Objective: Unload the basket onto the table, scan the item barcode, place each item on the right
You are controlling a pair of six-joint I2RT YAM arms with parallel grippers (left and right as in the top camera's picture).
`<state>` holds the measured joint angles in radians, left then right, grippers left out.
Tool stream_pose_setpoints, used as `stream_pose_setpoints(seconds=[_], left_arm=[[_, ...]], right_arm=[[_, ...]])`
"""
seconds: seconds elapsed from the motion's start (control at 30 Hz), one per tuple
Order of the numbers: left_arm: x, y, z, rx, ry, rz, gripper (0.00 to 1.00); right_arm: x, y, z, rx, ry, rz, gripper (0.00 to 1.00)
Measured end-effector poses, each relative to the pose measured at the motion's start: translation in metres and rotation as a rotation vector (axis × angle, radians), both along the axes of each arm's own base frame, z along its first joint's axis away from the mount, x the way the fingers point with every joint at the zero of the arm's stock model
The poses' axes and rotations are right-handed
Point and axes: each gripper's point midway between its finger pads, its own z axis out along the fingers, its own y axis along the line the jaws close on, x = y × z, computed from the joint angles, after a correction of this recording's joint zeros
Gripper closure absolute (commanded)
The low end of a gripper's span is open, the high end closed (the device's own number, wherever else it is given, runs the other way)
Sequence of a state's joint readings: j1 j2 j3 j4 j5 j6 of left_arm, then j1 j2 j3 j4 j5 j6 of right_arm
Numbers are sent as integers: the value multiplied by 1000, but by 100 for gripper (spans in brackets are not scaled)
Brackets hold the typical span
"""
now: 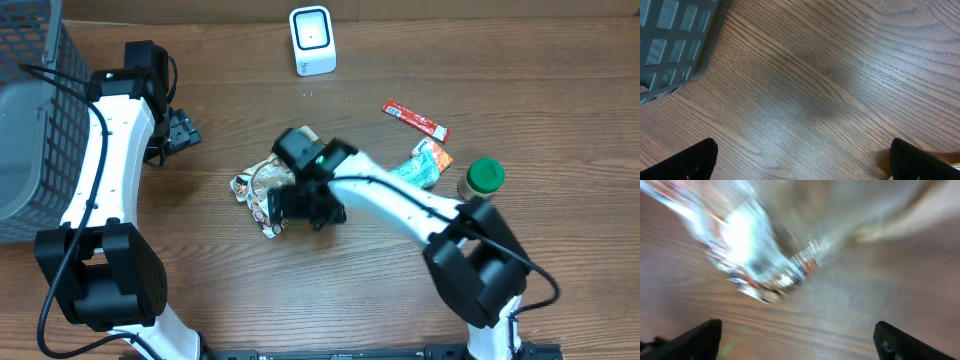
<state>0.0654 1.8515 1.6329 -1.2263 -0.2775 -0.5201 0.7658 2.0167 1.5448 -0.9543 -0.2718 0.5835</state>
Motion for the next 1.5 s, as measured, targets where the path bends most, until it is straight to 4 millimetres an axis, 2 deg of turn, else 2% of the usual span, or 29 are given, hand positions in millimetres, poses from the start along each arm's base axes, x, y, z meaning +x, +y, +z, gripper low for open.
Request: stream_pose_setpoints(seconds=[0.1,0.17,0.27,0.37,0.57,0.77,0.97,1.1,1.17,1.33,1.5], left_arm=[[0,0,0,0,0,0,0],[0,0,0,0,0,0,0],[0,0,0,0,0,0,0],[0,0,0,0,0,0,0],[0,0,0,0,0,0,0],[0,0,0,0,0,0,0],[0,0,0,0,0,0,0],[0,0,0,0,0,0,0],[0,0,0,0,0,0,0],[0,0,0,0,0,0,0],[0,0,0,0,0,0,0]], right_arm=[[38,-1,32,58,-158,18,0],[61,-8,45,52,-264,7,0],[90,-16,50,22,-391,-23,0],[100,-19,43,4,-446,-28,0],[92,-33,6,-85,-409,-12,0],[91,-35,-18,-123,-376,-6,0],[94,-47,-37,-201,-378,-14,0],[95,-52,-41,-229,-379,-17,6],[92,-57,-43,-252,-366,-19,5],[67,-83,-49,-355,-244,-124,2],[45,-83,-48,-326,-124,-179,0]])
